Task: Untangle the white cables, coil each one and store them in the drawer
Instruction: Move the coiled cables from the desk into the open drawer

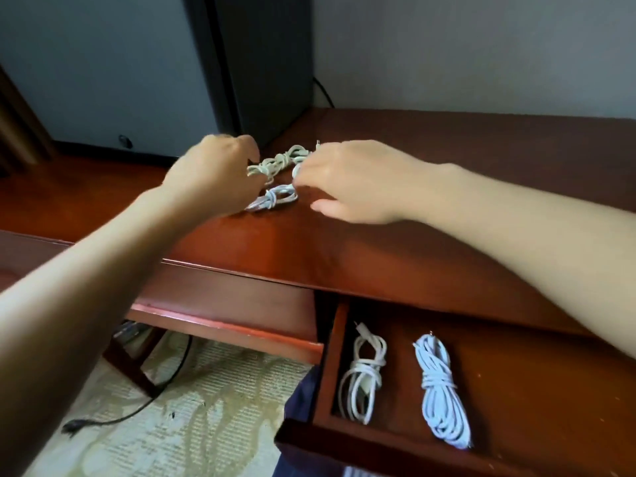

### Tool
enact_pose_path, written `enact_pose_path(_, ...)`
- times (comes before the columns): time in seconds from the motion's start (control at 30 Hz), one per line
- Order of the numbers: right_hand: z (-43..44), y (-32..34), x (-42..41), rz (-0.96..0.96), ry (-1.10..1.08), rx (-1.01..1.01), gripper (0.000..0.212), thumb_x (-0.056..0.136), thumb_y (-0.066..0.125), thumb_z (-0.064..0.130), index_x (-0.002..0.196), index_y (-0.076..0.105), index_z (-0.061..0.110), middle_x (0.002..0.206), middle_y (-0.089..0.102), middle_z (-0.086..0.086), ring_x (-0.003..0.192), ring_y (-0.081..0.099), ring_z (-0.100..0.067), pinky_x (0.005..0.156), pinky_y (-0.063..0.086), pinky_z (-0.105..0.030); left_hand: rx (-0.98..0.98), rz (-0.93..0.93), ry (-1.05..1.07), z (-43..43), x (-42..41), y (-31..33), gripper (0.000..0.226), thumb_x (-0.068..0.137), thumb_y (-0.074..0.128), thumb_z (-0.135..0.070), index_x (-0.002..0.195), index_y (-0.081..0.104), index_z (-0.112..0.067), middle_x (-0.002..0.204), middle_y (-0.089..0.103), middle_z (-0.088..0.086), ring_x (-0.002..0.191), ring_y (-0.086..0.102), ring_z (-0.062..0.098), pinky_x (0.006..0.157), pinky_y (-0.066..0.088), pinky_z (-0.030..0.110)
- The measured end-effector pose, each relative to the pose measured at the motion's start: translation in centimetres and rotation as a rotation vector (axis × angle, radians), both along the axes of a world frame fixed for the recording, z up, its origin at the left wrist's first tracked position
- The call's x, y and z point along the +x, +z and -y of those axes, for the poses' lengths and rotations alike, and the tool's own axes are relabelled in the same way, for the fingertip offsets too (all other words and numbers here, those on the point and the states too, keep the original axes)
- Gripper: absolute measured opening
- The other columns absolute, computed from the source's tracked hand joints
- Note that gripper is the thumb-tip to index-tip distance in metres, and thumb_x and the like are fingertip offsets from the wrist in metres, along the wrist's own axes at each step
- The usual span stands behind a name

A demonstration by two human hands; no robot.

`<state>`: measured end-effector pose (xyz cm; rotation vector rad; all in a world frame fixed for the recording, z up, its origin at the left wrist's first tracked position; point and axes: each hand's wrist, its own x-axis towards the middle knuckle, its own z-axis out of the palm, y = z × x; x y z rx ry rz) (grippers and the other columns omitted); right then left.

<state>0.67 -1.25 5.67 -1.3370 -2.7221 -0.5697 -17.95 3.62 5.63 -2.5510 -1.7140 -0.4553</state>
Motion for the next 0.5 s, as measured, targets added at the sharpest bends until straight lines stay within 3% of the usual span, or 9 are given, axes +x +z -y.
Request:
enact_pose_path(0.07,-2.0,-0.9,-1.3,-0.07,-0.049,-0.045,0.039,0.097,0.049,0.031,0.131,0.048,0.014,0.131,0.052,-0.004,0.122,0.047,-0.023,0.098,0.043,-0.042,-0.031,-0.001,0.042,-1.8,-0.4,-1.0,0.05,0.094,0.053,-0.027,0.14,0.042,-0.011,0.135,0.048,0.019,0.124,0.045,0.038,0.1,0.04,0.046)
enact_pose_path(0.17,-4.3,-2.5,-2.6,-0.114,-0.076,-0.121,0.045,0.098,0.046,0.03,0.139,0.039,0.012,0.14,0.044,-0.005,0.13,0.04,-0.023,0.105,0.035,-0.039,-0.129,0.022,0.076,-3.5,0.0,-2.1,0.057,0.096,0.05,-0.031,0.145,0.032,-0.006,0.143,0.04,0.022,0.132,0.037,0.039,0.106,0.034,0.046)
enact_pose_path(0.27,-5.5,-3.8,-3.2,-0.14,-0.07,-0.164,0.045,0.099,0.044,0.03,0.14,0.037,0.012,0.139,0.045,-0.004,0.131,0.039,-0.021,0.107,0.032,-0.037,-0.194,0.021,0.081,-4.8,0.3,-2.9,0.047,0.097,0.047,-0.026,0.137,0.041,-0.003,0.135,0.048,0.024,0.124,0.046,0.04,0.097,0.04,0.041)
enact_pose_path(0.37,-6.2,-4.6,-3.7,-0.144,-0.076,-0.136,0.036,0.098,0.049,0.031,0.129,0.047,0.013,0.12,0.056,-0.004,0.12,0.048,-0.023,0.097,0.035,-0.035,-0.189,0.044,0.079,-5.7,0.4,-3.1,0.031,0.093,0.045,-0.013,0.122,0.053,-0.004,0.118,0.06,0.021,0.095,0.056,0.035,0.072,0.043,0.034)
enact_pose_path(0.4,-6.2,-4.6,-3.9,-0.143,-0.095,-0.112,0.033,0.097,0.051,0.031,0.124,0.05,0.013,0.117,0.057,-0.004,0.117,0.049,-0.024,0.096,0.035,-0.035,-0.189,0.05,0.078,-5.8,0.4,-3.0,0.031,0.092,0.046,-0.011,0.121,0.054,-0.005,0.116,0.061,0.02,0.092,0.056,0.034,0.07,0.041,0.032)
enact_pose_path(0.5,-6.3,-4.7,-4.0,-0.135,-0.087,-0.044,0.03,0.097,0.05,0.033,0.119,0.052,0.012,0.117,0.057,-0.004,0.116,0.05,-0.024,0.095,0.034,-0.035,-0.215,0.093,0.071,-5.5,0.5,-2.6,0.05,0.09,0.053,-0.013,0.139,0.044,-0.014,0.127,0.056,0.018,0.109,0.056,0.035,0.078,0.043,0.032)
